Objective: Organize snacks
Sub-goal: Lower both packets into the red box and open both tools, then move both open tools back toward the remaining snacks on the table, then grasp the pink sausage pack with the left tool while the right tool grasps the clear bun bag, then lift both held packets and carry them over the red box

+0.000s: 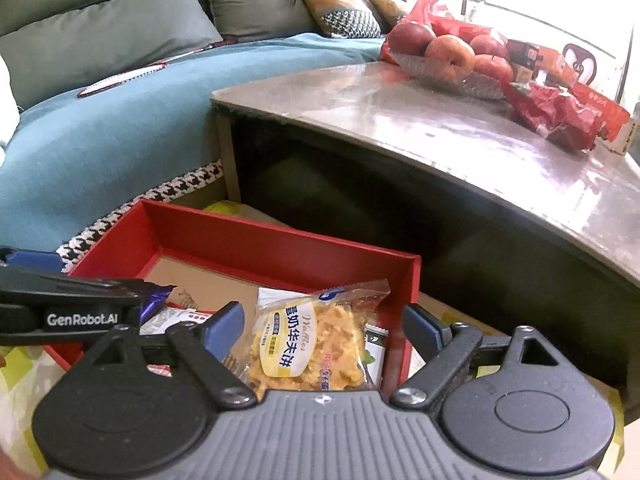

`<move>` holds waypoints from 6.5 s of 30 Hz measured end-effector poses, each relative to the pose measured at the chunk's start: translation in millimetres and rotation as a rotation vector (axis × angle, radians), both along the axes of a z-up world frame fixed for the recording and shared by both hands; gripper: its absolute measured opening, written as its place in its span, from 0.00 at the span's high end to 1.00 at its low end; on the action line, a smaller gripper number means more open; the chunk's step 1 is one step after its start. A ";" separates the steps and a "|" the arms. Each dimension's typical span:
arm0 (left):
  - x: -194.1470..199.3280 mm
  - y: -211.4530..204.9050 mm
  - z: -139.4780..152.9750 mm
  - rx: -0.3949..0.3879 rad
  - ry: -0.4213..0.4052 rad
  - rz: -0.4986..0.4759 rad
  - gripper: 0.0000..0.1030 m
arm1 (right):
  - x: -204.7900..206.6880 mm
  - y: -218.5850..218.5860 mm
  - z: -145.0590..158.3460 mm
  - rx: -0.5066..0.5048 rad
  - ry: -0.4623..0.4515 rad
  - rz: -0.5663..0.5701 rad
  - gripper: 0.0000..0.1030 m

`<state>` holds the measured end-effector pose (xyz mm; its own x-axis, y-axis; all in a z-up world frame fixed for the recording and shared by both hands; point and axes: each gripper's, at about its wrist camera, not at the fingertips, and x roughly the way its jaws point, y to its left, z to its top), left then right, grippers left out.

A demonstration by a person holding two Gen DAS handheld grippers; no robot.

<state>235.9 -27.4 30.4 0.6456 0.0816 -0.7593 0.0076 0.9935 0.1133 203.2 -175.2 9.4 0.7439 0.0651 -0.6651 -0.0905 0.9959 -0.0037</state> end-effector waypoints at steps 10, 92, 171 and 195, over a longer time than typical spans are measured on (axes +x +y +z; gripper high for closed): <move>-25.0 2.4 14.2 -0.017 -0.021 -0.021 0.15 | -27.2 1.1 15.0 -0.027 -0.021 0.011 0.13; -177.4 -12.6 -73.5 -0.164 0.422 -0.211 0.28 | -146.6 -92.5 -45.5 0.108 0.384 -0.047 0.07; -148.5 -25.8 -33.6 -0.097 0.219 -0.161 0.28 | -142.5 -29.4 -10.9 0.040 0.238 0.013 0.29; -83.9 -24.4 1.9 -0.106 0.111 -0.102 0.28 | -76.2 -31.6 17.6 0.100 0.141 -0.039 0.29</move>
